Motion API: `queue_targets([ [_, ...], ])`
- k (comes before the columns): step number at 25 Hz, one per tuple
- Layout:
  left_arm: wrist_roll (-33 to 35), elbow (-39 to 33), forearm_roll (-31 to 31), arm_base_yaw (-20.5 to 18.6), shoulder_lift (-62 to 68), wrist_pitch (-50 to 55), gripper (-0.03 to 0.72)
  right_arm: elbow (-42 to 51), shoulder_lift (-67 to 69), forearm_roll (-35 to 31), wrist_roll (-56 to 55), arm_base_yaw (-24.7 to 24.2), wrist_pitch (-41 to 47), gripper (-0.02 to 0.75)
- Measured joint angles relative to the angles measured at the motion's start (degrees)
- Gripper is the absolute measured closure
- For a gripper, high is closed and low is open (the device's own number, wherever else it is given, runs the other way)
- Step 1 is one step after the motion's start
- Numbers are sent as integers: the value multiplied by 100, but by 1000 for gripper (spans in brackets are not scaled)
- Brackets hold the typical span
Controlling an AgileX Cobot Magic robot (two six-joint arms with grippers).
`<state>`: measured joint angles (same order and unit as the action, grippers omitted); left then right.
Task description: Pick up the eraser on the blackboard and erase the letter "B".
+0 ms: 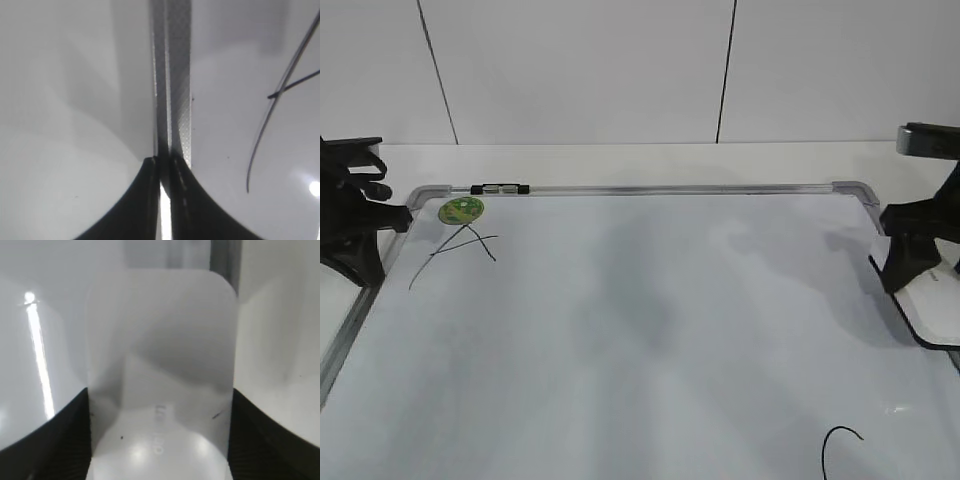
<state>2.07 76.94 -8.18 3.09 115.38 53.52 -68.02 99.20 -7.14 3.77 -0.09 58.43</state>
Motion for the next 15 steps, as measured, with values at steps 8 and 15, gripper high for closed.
queue_targets([
  [8,0,0,-6,0,0,4,668,0,241,24,34,0,-314,209],
  [15,0,0,-6,0,0,4,668,0,278,58,47,0,-328,209],
])
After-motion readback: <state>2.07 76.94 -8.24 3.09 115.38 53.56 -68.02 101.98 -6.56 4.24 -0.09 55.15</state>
